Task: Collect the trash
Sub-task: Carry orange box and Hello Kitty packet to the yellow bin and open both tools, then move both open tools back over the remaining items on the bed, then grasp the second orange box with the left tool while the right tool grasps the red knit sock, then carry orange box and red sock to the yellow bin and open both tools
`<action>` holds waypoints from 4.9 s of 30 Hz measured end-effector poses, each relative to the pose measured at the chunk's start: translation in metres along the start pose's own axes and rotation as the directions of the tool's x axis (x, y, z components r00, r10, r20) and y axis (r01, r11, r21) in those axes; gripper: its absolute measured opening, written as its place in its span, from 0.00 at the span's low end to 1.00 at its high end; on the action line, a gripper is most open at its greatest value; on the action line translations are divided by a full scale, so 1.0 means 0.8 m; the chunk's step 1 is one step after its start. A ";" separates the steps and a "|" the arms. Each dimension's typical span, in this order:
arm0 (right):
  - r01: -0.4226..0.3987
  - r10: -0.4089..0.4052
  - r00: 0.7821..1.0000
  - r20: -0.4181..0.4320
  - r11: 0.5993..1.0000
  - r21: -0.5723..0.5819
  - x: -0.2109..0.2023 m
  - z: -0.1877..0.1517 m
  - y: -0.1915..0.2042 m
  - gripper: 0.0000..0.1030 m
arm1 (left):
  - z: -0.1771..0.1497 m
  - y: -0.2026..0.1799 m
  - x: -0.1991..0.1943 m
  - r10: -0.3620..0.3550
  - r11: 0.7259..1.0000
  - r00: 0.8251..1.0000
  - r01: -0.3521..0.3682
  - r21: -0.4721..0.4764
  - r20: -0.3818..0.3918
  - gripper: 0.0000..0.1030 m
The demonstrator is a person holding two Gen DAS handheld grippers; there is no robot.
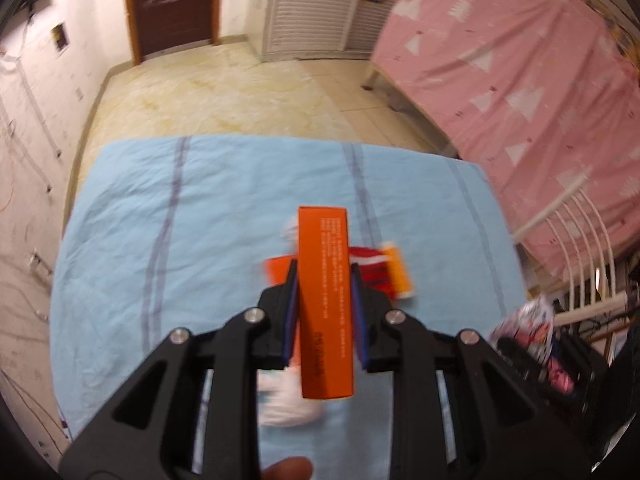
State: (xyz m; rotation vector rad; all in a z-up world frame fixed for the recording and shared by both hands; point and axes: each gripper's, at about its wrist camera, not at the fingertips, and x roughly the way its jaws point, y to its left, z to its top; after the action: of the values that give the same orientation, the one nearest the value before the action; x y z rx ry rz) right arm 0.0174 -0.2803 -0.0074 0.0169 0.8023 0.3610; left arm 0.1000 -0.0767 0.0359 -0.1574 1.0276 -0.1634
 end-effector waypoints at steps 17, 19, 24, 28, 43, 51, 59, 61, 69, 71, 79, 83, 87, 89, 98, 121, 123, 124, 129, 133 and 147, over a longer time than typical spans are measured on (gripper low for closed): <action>0.284 -0.287 0.957 -0.035 0.911 0.300 -0.046 -0.082 -0.232 0.21 | -0.027 -0.297 0.065 -0.273 0.903 0.944 0.318 0.290 -0.184 0.21; 0.288 -0.288 0.956 -0.049 0.900 0.327 -0.044 -0.096 -0.249 0.23 | -0.034 -0.330 0.077 -0.274 0.885 0.940 0.329 0.329 -0.203 0.21; 0.291 -0.285 0.956 -0.071 0.886 0.360 -0.041 -0.116 -0.275 0.25 | -0.050 -0.385 0.100 -0.242 0.857 0.939 0.324 0.401 -0.243 0.21; 0.296 -0.290 0.954 -0.075 0.878 0.376 -0.044 -0.123 -0.285 0.32 | -0.053 -0.403 0.117 -0.219 0.856 0.938 0.317 0.409 -0.269 0.31; 0.257 -0.261 0.965 -0.034 0.903 0.344 -0.040 -0.090 -0.254 0.58 | -0.036 -0.344 0.099 -0.196 0.907 0.956 0.261 0.331 -0.216 0.41; 0.193 -0.201 0.980 0.008 0.949 0.250 -0.028 -0.040 -0.187 0.58 | -0.029 -0.259 0.050 -0.172 0.932 0.978 0.202 0.301 -0.121 0.52; 0.099 -0.101 0.995 0.001 0.983 0.153 0.012 -0.004 -0.112 0.58 | -0.016 -0.152 0.015 -0.105 0.970 0.993 0.113 0.216 -0.048 0.56; 0.072 -0.072 0.997 -0.002 0.989 0.126 0.022 0.004 -0.091 0.58 | -0.013 -0.125 0.010 -0.062 0.979 0.998 0.068 0.195 -0.032 0.59; -0.006 0.006 1.000 -0.018 1.000 0.020 0.047 0.030 -0.012 0.58 | -0.003 -0.015 0.009 0.069 0.996 0.997 -0.067 0.062 -0.030 0.59; -0.019 0.018 0.999 -0.028 1.000 -0.007 0.056 0.030 0.010 0.58 | -0.006 0.000 0.013 0.088 0.995 0.995 -0.087 0.044 -0.042 0.59; -0.057 0.050 0.997 -0.065 0.993 -0.105 0.076 0.034 0.068 0.58 | -0.015 0.030 0.042 0.108 0.994 0.991 -0.108 0.006 -0.085 0.59; -0.064 0.055 0.995 -0.080 0.991 -0.115 0.085 0.034 0.078 0.58 | -0.012 0.036 0.061 0.090 0.995 0.990 -0.093 -0.022 -0.109 0.55; -0.072 0.059 0.994 -0.096 0.987 -0.143 0.092 0.036 0.087 0.58 | -0.011 0.045 0.082 0.083 0.994 0.987 -0.092 -0.061 -0.139 0.42; -0.077 0.061 0.993 -0.103 0.985 -0.155 0.098 0.037 0.094 0.58 | -0.012 0.052 0.090 0.077 0.993 0.985 -0.090 -0.080 -0.156 0.37; -0.105 0.072 0.986 -0.151 0.968 -0.230 0.134 0.049 0.126 0.58 | -0.012 0.081 0.072 0.034 0.992 0.993 -0.047 -0.119 -0.109 0.21; -0.005 -0.045 0.985 -0.164 0.957 -0.291 0.195 0.057 0.154 0.06 | -0.004 0.128 0.029 0.010 0.983 0.999 -0.017 -0.183 -0.037 0.21; -0.018 -0.018 0.991 -0.132 0.963 -0.268 0.183 0.064 0.150 0.06 | -0.005 0.126 0.028 0.011 0.983 0.999 -0.017 -0.181 -0.036 0.21; -0.031 -0.001 0.993 -0.122 0.966 -0.255 0.178 0.067 0.147 0.06 | -0.005 0.125 0.026 0.011 0.984 0.999 -0.017 -0.179 -0.032 0.21; -0.052 0.038 0.997 -0.068 0.974 -0.220 0.147 0.081 0.136 0.06 | -0.005 0.118 0.014 0.006 0.985 1.000 -0.007 -0.172 -0.011 0.21; -0.045 0.038 0.999 -0.038 0.977 -0.210 0.128 0.085 0.128 0.06 | -0.004 0.104 0.002 0.007 0.989 1.000 -0.005 -0.150 0.009 0.21; 0.054 -0.050 0.995 0.089 0.997 -0.049 0.026 0.059 0.012 0.06 | 0.001 0.001 -0.009 -0.021 1.000 1.000 0.021 -0.012 0.020 0.21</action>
State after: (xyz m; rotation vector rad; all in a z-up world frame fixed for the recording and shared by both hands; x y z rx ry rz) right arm 0.0609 -0.2589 0.0125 -0.0363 0.7055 0.3295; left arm 0.0972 -0.0741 0.0422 -0.1811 1.0077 -0.1745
